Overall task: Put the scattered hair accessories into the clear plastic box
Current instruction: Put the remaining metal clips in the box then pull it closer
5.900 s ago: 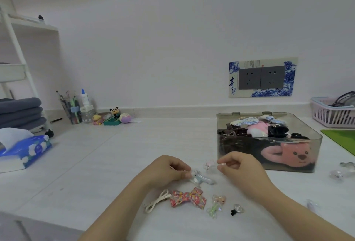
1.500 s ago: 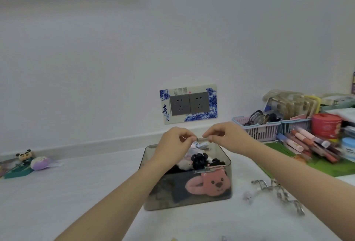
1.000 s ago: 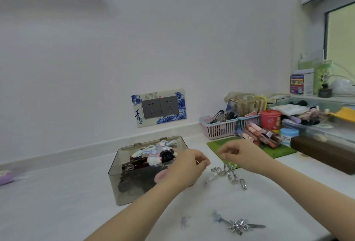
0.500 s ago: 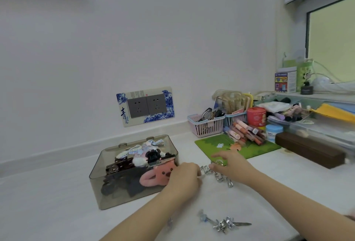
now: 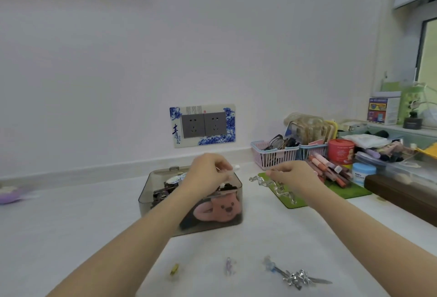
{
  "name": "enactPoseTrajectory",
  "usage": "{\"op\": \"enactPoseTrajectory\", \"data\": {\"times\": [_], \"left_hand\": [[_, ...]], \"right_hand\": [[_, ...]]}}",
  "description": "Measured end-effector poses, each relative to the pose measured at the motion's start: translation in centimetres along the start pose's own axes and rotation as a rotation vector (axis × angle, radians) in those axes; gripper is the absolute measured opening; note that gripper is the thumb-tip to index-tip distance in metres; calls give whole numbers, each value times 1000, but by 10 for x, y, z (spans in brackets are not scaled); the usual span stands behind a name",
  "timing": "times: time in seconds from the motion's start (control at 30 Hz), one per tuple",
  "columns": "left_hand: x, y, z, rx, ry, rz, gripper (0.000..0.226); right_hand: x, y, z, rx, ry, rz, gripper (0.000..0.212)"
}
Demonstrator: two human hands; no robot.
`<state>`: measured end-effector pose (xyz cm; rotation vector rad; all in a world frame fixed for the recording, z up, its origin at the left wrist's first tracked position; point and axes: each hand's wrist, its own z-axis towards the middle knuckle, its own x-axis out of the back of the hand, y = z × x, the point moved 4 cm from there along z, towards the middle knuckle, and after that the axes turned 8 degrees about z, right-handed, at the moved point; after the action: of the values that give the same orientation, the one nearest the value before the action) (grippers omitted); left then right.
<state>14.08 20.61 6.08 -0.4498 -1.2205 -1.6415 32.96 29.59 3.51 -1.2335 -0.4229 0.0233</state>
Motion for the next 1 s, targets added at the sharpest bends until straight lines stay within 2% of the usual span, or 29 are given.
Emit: {"op": "enactPoseTrajectory", "data": {"times": [0.1,0.2,0.33,0.43,0.57,0.8,1.0], "left_hand": [[10,-25,17,87,-30,41,7],[14,-51,37,131,-66,90,13],[11,-68,59,78,-91,76,8],[4,-72,68,43,-134,81,7],[1,-78,70,24,-147,103,10],[33,-84,49,69,-58,-56,12],[66,-88,5,150,-204,-227,21]], "right_hand": [[-11,-15,4,-5,-32,103,10],[-26,-23,15,-23,-80,192,3],[-43,-31,30,-1,-94,246,13],[-53,-36,40,28,-93,265,5],[-67,-35,49,36,-107,249,5],[-93,-45,47,30,-194,256,11],[-127,-70,33,94,-393,200,16]]}}
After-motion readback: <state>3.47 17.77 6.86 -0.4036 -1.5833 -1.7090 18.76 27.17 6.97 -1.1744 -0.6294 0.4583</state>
